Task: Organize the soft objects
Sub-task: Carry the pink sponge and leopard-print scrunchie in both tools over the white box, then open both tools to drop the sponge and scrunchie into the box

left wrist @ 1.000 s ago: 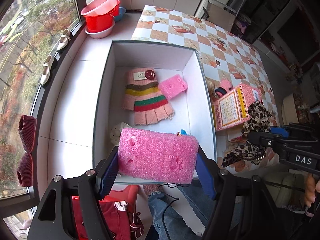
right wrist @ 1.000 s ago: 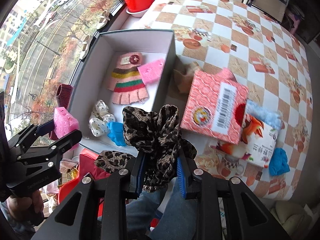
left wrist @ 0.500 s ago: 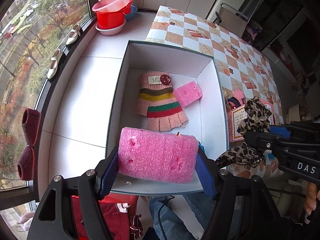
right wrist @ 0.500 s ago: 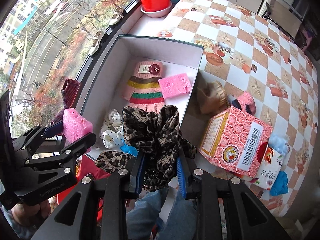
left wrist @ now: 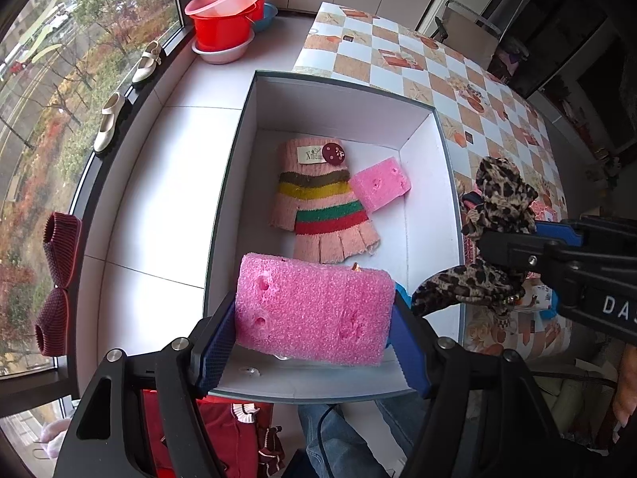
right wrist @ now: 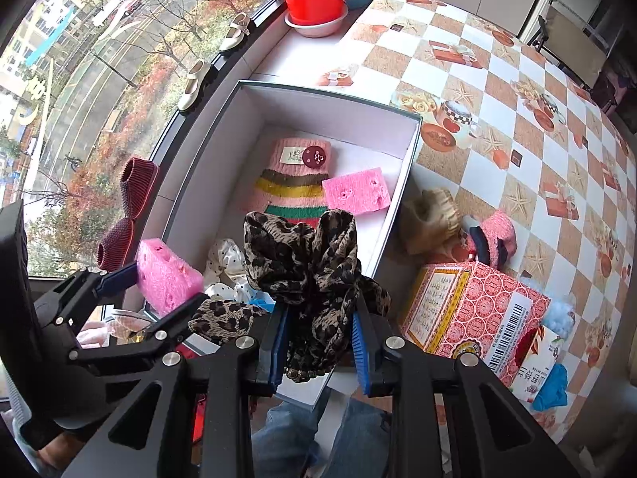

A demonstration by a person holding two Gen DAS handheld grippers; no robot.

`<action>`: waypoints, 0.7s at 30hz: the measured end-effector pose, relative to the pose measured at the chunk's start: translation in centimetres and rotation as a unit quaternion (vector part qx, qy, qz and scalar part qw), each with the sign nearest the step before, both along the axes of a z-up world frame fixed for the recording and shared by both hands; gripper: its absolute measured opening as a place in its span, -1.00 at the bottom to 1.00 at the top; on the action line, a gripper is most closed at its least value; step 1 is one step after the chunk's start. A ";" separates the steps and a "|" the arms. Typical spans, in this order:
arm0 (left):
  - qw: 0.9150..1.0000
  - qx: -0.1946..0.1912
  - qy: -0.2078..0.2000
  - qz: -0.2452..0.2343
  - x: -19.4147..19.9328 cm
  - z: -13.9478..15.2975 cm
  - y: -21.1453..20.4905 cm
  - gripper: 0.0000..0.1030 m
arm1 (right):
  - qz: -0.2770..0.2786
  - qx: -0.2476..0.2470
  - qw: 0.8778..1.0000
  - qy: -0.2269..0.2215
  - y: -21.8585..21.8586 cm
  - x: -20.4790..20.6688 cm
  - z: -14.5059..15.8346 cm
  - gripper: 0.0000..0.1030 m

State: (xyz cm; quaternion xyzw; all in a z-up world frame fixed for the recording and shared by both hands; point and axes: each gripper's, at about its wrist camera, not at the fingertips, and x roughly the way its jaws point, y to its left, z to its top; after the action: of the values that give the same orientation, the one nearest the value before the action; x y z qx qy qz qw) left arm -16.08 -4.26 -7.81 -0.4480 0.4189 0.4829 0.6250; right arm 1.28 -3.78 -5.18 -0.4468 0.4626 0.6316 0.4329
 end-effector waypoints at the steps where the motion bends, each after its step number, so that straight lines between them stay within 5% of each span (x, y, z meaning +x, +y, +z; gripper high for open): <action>1: 1.000 -0.001 0.001 0.000 0.1 -0.1 0.0 0.44 | 0.001 -0.001 1.000 0.000 0.1 -0.1 0.0 -0.44; 21: 1.000 -0.017 0.006 -0.006 0.9 -1.4 1.5 0.44 | 0.008 -0.015 1.000 -0.014 1.8 -1.0 -1.7 -0.44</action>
State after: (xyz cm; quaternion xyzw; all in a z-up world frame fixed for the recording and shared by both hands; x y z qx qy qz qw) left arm -15.20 -2.73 -9.23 -0.4530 0.4332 0.4751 0.6176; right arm 0.30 -1.95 -6.83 -0.4661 0.4622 0.6218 0.4272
